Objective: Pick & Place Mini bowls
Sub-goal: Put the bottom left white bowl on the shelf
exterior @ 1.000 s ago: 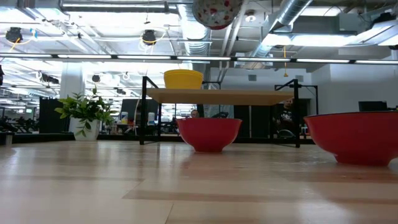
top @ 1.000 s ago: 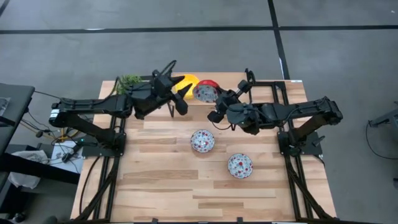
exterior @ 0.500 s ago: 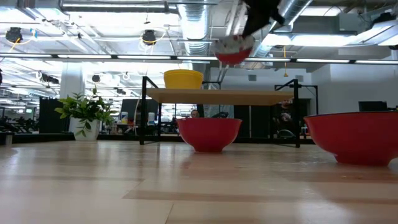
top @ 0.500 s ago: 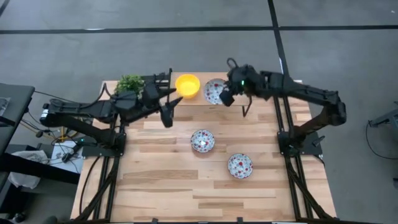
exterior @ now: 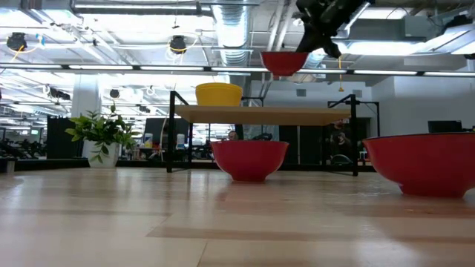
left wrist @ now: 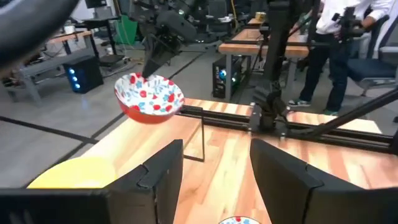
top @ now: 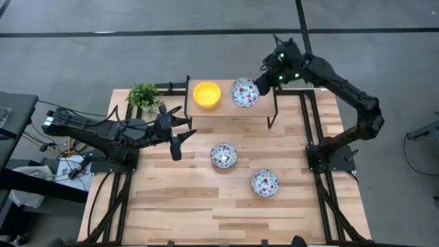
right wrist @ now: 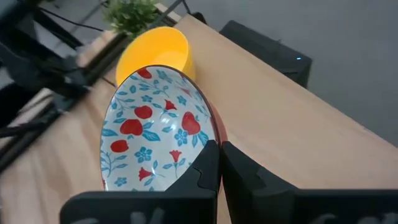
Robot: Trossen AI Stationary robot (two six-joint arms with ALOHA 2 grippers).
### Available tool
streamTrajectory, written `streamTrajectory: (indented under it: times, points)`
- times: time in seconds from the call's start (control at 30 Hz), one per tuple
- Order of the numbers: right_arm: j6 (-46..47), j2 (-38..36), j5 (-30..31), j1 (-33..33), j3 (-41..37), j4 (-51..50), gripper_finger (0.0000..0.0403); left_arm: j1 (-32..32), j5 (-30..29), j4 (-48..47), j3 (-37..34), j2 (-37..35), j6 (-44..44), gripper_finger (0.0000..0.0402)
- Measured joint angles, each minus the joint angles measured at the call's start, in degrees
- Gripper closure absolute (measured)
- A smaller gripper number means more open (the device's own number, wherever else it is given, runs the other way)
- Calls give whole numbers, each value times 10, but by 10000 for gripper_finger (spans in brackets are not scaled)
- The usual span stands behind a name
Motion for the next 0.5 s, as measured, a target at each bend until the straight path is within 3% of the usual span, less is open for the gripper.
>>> streamTrajectory:
  times: [0.27, 0.5]
  points:
    - [0, 1, -113, -72, 0, -3, 403, -14, -1, 0, 0, -1, -46, 215]
    - [-2, 28, -132, -96, 0, -38, 403, -33, 1, -4, -24, -4, -48, 215]
